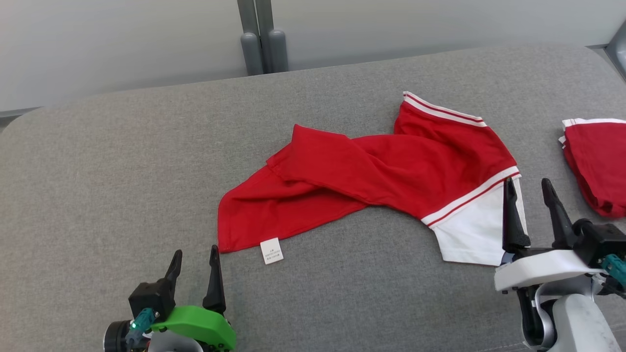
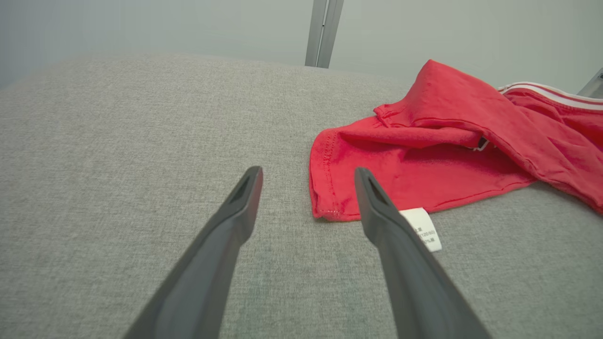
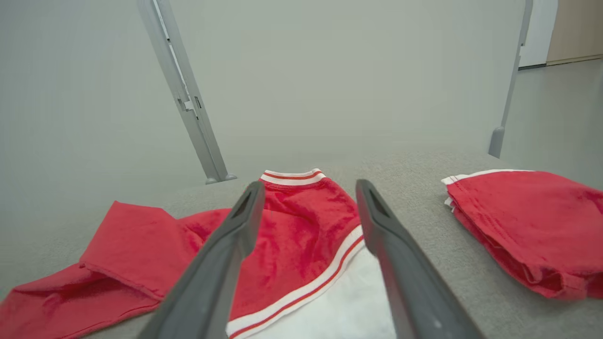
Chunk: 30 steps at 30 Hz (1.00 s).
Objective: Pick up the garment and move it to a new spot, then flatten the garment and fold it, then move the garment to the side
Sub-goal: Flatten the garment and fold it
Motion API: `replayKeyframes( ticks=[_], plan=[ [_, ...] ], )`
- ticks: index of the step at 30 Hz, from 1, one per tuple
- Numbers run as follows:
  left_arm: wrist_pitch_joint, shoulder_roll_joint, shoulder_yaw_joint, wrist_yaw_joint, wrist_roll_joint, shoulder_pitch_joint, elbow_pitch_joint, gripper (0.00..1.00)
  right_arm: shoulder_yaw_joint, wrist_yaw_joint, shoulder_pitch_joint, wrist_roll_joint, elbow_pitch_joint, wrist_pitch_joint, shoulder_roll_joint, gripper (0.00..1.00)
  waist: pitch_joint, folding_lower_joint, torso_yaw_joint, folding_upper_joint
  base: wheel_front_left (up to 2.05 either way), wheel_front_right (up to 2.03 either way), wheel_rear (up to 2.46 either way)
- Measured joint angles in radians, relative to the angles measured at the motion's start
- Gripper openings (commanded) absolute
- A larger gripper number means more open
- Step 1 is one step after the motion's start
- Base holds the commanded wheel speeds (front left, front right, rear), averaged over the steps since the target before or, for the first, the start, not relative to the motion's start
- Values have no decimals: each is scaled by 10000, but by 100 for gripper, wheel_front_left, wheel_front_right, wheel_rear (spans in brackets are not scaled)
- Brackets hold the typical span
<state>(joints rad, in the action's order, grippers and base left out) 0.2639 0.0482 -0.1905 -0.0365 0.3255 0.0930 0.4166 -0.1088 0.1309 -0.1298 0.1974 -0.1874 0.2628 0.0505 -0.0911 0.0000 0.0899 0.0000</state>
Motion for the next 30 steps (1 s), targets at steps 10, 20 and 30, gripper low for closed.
replayKeyframes(
  ticks=[10, 20, 30],
  plan=[
    [0, 0, -136, -21, 10, 59, 2, 100, 453, 0, 144, 138, -395, -2, -8, 100, -113, 0, -128, 0, 0, 0, 0],
    [0, 0, -355, -36, 75, 126, 58, 100, 31, 0, 258, -136, -1227, 0, -8, 100, -277, 0, -104, 0, 0, 0, 0],
    [0, 0, -451, -36, 102, 125, 86, 100, -646, 2, 674, -514, -2700, -2, -6, 100, -414, 0, -98, 0, 0, 0, 0]
  ],
)
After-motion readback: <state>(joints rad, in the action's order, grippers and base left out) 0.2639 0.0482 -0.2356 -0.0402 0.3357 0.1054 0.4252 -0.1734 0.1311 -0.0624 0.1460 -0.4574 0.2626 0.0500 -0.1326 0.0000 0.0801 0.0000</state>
